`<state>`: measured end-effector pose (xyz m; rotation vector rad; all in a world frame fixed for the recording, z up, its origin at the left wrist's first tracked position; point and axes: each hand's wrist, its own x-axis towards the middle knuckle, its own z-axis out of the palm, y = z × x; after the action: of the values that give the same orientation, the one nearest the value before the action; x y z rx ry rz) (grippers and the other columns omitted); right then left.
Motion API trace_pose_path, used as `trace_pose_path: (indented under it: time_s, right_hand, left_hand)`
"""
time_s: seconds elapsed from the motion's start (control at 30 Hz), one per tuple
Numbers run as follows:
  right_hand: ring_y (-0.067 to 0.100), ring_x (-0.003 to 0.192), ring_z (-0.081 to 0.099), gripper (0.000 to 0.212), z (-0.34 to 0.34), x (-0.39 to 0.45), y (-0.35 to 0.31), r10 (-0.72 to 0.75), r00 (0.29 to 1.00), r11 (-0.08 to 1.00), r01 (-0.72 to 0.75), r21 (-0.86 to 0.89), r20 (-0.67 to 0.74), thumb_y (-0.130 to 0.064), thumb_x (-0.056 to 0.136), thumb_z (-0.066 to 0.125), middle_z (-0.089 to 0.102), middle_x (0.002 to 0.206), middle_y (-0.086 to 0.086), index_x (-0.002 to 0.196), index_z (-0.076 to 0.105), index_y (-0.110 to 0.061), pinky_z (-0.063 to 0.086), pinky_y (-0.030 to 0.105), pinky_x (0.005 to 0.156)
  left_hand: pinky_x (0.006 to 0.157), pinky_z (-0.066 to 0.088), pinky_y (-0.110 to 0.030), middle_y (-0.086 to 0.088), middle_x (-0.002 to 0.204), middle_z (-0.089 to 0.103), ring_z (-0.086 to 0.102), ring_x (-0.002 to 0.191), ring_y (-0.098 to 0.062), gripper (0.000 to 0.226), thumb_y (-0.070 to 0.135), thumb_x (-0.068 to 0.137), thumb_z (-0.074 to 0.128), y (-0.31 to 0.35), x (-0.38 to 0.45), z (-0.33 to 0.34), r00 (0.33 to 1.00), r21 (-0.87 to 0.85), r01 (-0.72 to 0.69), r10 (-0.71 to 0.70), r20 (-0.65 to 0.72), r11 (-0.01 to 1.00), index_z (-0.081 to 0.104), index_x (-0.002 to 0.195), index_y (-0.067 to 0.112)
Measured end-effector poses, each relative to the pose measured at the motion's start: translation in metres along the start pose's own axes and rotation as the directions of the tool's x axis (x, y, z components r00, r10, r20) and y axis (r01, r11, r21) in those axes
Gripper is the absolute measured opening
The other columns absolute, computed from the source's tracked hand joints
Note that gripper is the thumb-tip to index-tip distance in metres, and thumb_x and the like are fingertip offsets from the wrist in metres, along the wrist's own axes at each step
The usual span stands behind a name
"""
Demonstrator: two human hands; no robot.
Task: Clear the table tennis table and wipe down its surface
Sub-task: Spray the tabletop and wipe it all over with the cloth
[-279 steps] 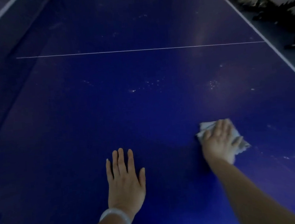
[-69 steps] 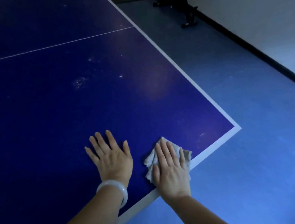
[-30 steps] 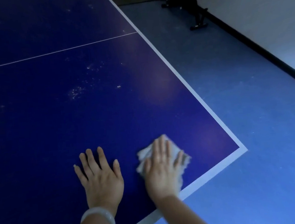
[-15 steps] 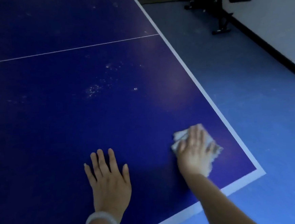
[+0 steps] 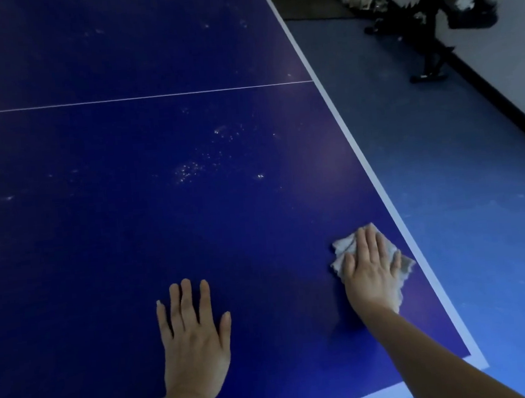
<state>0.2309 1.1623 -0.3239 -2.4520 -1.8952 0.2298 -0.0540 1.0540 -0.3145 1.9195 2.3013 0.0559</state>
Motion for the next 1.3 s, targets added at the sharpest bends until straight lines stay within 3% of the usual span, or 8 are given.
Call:
trace_pose_path:
  time_s: [0.2, 0.4, 0.53, 0.77, 0.93, 1.03, 1.13, 1.3]
  right_hand:
    - [0.008, 0.149, -0.014, 0.066, -0.002, 0.0, -0.001, -0.004, 1.0, 1.0, 0.005, -0.007, 0.008, -0.045, 0.094, 0.002, -0.014, 0.162, -0.009, 0.157, -0.002, -0.024, -0.012, 0.042, 0.122]
    - [0.011, 0.15, -0.015, 0.068, -0.001, 0.001, 0.002, -0.088, 0.996, 0.995, 0.088, -0.043, 0.013, -0.046, 0.094, -0.002, -0.015, 0.163, -0.007, 0.157, -0.001, -0.022, -0.009, 0.045, 0.122]
    - [0.02, 0.151, 0.006, 0.062, -0.004, -0.003, -0.007, -0.314, 0.949, 0.941, 0.314, -0.128, 0.025, -0.044, 0.099, 0.012, 0.01, 0.163, 0.0, 0.154, 0.02, -0.017, 0.005, 0.051, 0.119]
    - [0.018, 0.151, 0.013, 0.055, -0.011, 0.071, -0.023, -0.895, 0.411, 0.395, 0.911, -0.123, 0.175, -0.044, 0.104, 0.02, 0.02, 0.161, -0.003, 0.153, 0.028, -0.021, 0.011, 0.05, 0.12]
    - [0.011, 0.15, -0.011, 0.059, -0.026, 0.155, 0.008, -0.397, 0.916, 0.908, 0.402, -0.117, 0.06, -0.038, 0.103, 0.017, -0.012, 0.163, -0.006, 0.157, -0.001, -0.023, -0.005, 0.047, 0.122]
    - [0.021, 0.148, -0.022, 0.063, -0.017, 0.131, -0.003, -0.286, 0.953, 0.948, 0.296, -0.118, 0.1, -0.039, 0.097, 0.002, -0.02, 0.162, 0.004, 0.156, -0.006, -0.018, -0.003, 0.055, 0.12]
    - [0.033, 0.15, -0.013, 0.061, -0.002, 0.078, -0.036, -0.611, 0.778, 0.762, 0.628, -0.161, 0.144, -0.035, 0.097, 0.013, -0.005, 0.163, 0.014, 0.155, 0.012, -0.014, 0.002, 0.069, 0.114]
    - [0.018, 0.152, 0.002, 0.058, 0.002, 0.083, -0.094, -0.899, 0.423, 0.42, 0.906, -0.047, 0.112, -0.044, 0.104, 0.025, 0.012, 0.164, 0.002, 0.155, 0.021, -0.017, 0.014, 0.054, 0.118]
  left_hand:
    - [0.11, 0.035, -0.056, -0.023, 0.14, 0.045, 0.043, 0.131, -0.039, 0.05, 0.024, 0.089, 0.063, 0.011, 0.045, -0.019, 0.997, -0.132, -0.028, 0.017, -0.079, 0.991, 0.054, 0.133, 0.001]
    - [0.121, 0.002, -0.051, -0.023, 0.161, 0.003, 0.0, 0.149, -0.036, 0.073, 0.053, 0.099, 0.015, 0.055, 0.096, -0.014, 0.962, -0.125, 0.271, -0.263, 0.077, 0.955, 0.009, 0.155, 0.008]
    - [0.12, 0.004, -0.055, -0.027, 0.159, 0.006, 0.003, 0.149, -0.04, 0.075, 0.052, 0.097, 0.001, 0.07, 0.093, 0.002, 0.952, -0.024, 0.304, -0.305, -0.022, 0.952, 0.004, 0.153, 0.002]
    - [0.12, 0.01, -0.054, -0.025, 0.159, 0.013, 0.01, 0.149, -0.038, 0.071, 0.051, 0.1, 0.014, 0.073, 0.097, 0.008, 0.936, 0.014, 0.353, -0.353, -0.021, 0.936, 0.016, 0.153, 0.003]
    - [0.121, 0.011, -0.054, -0.026, 0.157, 0.018, 0.012, 0.148, -0.037, 0.076, 0.052, 0.095, 0.008, 0.072, 0.096, 0.008, 0.939, -0.003, 0.34, -0.339, -0.058, 0.941, 0.021, 0.152, 0.003]
    - [0.12, 0.015, -0.055, -0.026, 0.156, 0.022, 0.016, 0.147, -0.037, 0.074, 0.051, 0.096, 0.013, 0.072, 0.097, 0.01, 0.937, -0.004, 0.343, -0.343, -0.072, 0.939, 0.027, 0.15, 0.002]
    - [0.12, 0.014, -0.054, -0.025, 0.156, 0.022, 0.016, 0.148, -0.036, 0.074, 0.052, 0.096, 0.013, 0.071, 0.097, 0.012, 0.935, 0.003, 0.35, -0.349, -0.065, 0.937, 0.027, 0.151, 0.004]
    - [0.118, 0.018, -0.055, -0.025, 0.156, 0.023, 0.018, 0.147, -0.037, 0.074, 0.052, 0.097, 0.014, 0.071, 0.098, 0.013, 0.936, 0.009, 0.345, -0.343, -0.074, 0.939, 0.03, 0.15, 0.003]
